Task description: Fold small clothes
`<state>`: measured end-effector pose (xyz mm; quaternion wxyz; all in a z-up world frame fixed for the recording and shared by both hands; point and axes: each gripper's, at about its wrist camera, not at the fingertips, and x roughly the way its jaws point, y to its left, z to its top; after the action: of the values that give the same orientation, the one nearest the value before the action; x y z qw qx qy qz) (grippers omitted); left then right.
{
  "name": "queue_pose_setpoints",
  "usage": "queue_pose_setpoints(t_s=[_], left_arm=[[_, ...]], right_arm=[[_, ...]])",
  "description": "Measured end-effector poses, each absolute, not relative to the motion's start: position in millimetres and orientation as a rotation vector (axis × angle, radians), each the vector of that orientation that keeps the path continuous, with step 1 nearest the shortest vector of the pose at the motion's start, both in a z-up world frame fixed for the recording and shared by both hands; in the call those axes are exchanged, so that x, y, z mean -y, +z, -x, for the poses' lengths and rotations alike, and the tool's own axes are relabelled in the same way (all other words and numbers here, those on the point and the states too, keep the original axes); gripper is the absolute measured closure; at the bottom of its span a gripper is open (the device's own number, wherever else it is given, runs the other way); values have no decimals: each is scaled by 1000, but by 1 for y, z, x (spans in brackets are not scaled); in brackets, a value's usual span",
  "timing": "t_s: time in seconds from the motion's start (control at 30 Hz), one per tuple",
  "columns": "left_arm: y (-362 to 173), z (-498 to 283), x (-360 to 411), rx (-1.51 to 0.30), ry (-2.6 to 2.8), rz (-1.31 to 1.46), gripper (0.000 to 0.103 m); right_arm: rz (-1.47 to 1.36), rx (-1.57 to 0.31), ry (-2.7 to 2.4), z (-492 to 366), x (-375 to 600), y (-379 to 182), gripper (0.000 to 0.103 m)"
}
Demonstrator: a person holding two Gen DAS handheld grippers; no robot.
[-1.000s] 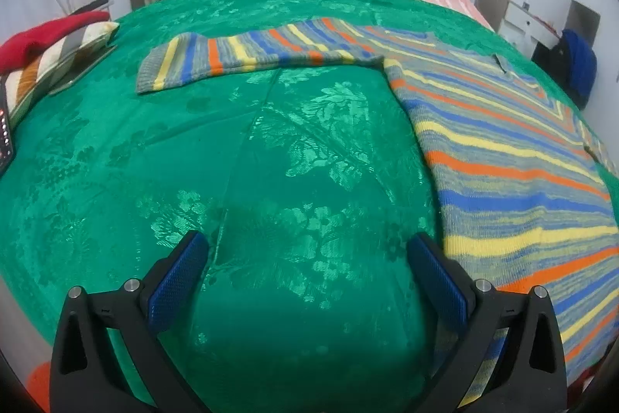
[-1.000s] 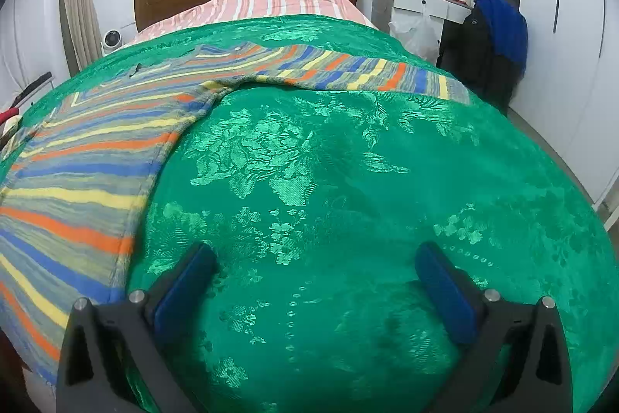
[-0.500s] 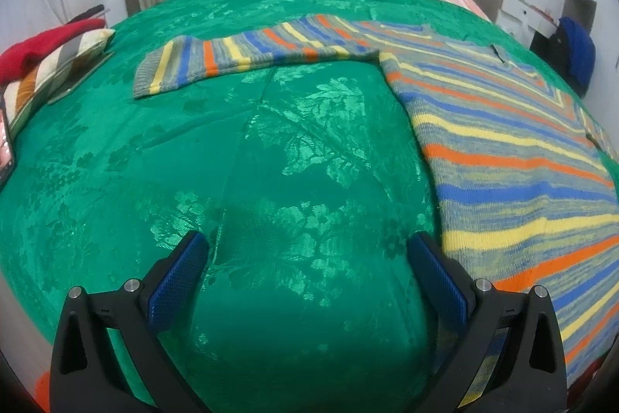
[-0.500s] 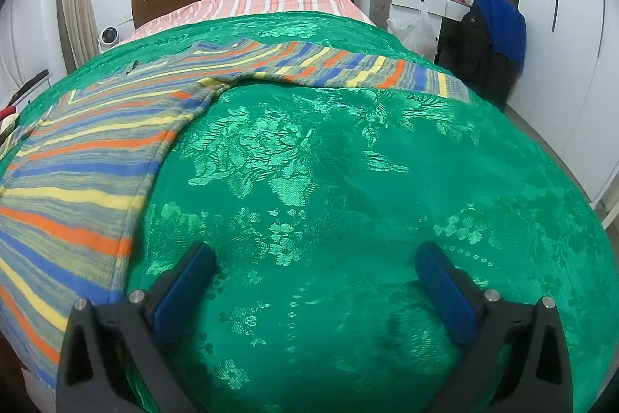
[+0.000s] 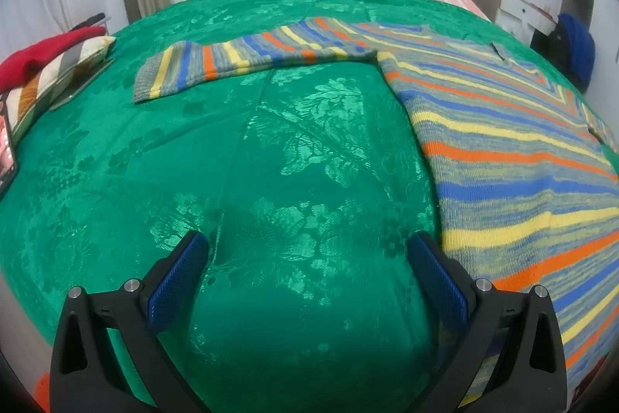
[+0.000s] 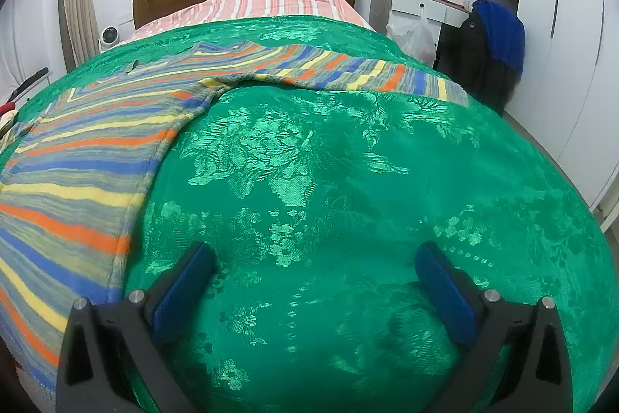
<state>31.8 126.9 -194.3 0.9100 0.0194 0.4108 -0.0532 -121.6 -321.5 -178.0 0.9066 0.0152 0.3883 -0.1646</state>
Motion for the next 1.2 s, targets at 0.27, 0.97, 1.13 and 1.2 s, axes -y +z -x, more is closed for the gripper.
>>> queue_pose_setpoints(t_s=[0.27,0.97,1.13,1.2], left_arm=[[-195,-31,-127,-839,-115,-45,0],[-195,-31,-127,-842,-114,-44,0],[-195,-31,-127,-842,-114,-44,0],[-195,-31,-127,-842,-114,-44,0]], right_arm=[[-23,-795,-345,121,320,-178,0],[-22,-793,-346,122,320,-179,0],[-22,-792,-346,122,320,-179,0],[-22,-792,-346,122,320,-179,0]])
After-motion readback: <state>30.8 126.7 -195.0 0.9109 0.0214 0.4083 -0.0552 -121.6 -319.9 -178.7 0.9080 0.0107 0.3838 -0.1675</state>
